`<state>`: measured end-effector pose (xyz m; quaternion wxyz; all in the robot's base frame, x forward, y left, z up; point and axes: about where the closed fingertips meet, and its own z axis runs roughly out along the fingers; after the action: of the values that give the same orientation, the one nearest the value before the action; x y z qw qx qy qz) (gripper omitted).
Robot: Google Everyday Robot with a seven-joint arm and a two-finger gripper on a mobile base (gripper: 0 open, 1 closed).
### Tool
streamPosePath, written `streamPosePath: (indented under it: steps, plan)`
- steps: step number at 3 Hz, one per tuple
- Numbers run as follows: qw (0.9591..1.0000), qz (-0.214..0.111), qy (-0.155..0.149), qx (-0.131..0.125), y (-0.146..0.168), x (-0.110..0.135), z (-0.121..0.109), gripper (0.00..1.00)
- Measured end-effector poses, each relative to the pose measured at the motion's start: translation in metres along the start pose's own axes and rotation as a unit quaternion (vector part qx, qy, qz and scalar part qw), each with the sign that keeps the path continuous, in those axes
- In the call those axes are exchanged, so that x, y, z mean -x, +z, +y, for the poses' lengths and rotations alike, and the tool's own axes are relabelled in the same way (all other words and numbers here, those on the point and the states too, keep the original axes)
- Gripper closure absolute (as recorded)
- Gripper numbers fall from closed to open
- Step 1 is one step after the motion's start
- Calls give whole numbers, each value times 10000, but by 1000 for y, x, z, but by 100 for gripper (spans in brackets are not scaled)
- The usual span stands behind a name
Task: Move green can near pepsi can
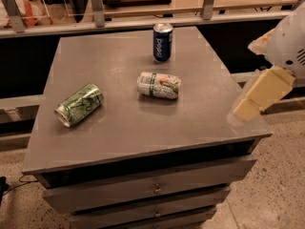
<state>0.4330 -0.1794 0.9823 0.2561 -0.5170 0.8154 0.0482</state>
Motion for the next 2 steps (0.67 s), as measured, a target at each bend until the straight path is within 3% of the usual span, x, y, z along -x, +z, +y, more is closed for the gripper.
streamPosePath:
  steps: [1, 2]
  plan:
    - [9965, -738, 350, 150, 18, 32, 17, 0]
    - [9902, -1308, 391, 294, 33, 64, 31, 0]
